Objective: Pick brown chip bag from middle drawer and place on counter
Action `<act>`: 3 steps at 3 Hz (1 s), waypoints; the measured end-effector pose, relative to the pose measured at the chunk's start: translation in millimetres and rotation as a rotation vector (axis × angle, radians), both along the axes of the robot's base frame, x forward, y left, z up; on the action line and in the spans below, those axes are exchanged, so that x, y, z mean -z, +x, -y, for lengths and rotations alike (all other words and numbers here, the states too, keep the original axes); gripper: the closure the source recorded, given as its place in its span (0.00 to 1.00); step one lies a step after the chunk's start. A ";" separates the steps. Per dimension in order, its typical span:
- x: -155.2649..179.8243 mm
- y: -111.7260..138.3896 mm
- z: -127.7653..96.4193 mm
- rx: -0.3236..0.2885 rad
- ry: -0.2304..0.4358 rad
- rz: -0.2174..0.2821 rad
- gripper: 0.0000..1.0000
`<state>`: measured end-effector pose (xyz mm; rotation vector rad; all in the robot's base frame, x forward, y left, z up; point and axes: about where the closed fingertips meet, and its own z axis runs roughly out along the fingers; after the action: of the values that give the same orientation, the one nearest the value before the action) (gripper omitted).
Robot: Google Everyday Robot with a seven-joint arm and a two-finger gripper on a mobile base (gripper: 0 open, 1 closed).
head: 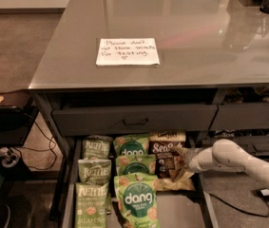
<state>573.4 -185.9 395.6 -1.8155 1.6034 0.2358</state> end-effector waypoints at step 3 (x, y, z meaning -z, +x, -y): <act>-32.4 -24.0 -7.2 0.017 -0.070 -0.001 1.00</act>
Offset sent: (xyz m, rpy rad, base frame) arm -0.0243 0.0081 0.0396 -0.0808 -0.0049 -0.0189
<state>549.3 -178.7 428.0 -1.8538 1.6466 0.1746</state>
